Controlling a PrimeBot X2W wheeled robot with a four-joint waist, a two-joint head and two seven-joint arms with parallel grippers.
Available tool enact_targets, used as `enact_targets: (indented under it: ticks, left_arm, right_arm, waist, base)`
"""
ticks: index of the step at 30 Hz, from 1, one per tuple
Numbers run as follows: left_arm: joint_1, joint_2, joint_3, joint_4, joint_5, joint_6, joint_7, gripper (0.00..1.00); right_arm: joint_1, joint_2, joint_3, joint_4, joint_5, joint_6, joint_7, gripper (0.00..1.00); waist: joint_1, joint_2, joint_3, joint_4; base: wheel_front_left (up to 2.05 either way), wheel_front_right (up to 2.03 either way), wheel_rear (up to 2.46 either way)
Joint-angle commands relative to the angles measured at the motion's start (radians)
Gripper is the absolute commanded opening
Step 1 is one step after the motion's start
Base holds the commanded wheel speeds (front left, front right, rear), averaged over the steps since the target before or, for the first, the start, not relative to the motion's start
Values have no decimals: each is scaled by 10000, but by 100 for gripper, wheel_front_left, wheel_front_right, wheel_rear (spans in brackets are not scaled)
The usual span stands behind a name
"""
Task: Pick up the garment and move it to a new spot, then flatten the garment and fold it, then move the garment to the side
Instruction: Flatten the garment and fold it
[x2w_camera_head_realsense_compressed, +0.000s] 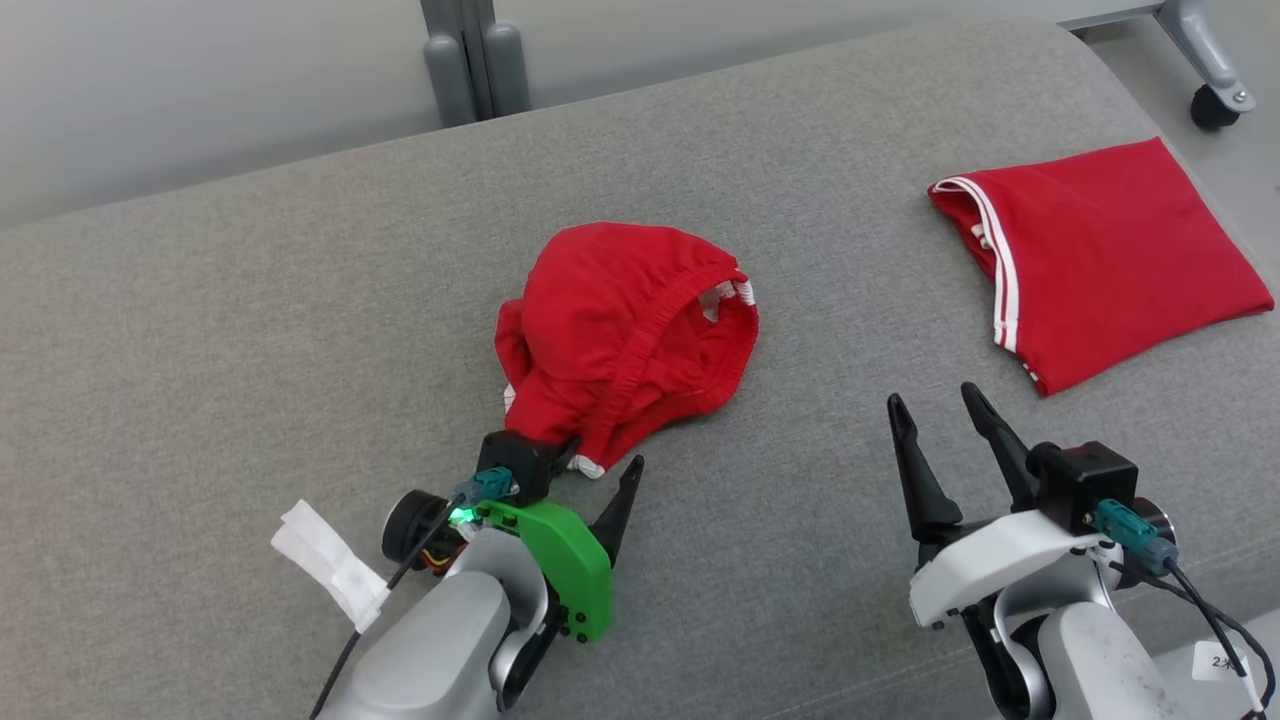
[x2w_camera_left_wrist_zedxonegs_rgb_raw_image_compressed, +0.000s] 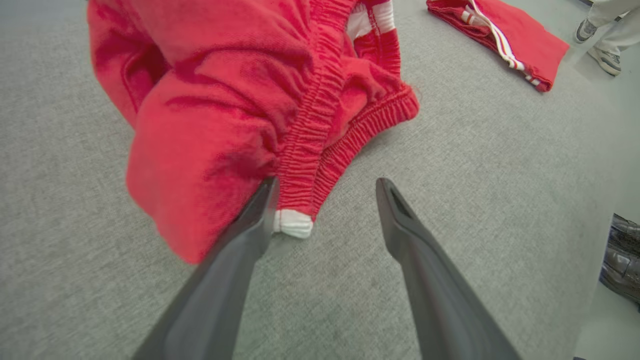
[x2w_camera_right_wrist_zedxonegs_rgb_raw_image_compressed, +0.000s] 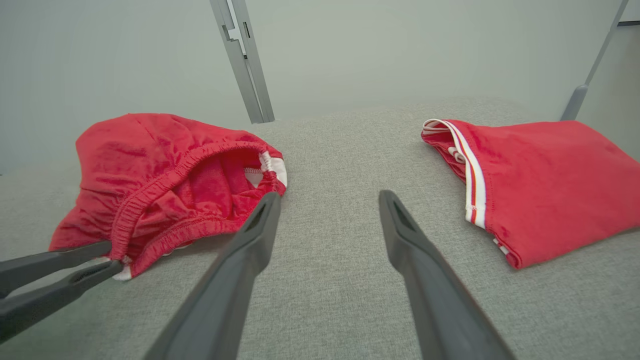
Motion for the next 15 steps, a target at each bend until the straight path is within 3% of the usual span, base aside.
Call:
enact_targets:
  ticks: [1, 5, 8, 10, 15]
  left_arm:
    - [-266, -24, 81, 286, -33, 255, 10, 100]
    - [-463, -120, 338, 1067, -127, 1081, 10, 100]
    - [-589, -179, 348, 1448, -212, 1227, 143, 100]
    - [-691, -168, 372, 1612, -267, 1183, 102, 0]
    - [-1343, -62, 521, 1385, -36, 1063, -760, 0]
  right_arm:
    - [-107, -11, 20, -3, 1, -15, -59, 100]
    - [-179, -12, 41, -6, 11, -15, -63, 100]
    - [-184, -12, 19, 4, 21, -15, -88, 100]
    - [-185, -12, 9, 1, 34, -15, -89, 100]
    - [-190, -12, -52, 6, 54, -15, -98, 100]
  waist:
    - [0, 0, 62, -53]
    - [0, 0, 131, -118]
    - [0, 0, 184, -138]
    - [0, 0, 215, -137]
    - [0, 0, 227, -47]
  base:
    - [0, 0, 0]
    - [0, 0, 0]
    - [0, 0, 0]
    - [0, 0, 0]
    - [0, 0, 0]
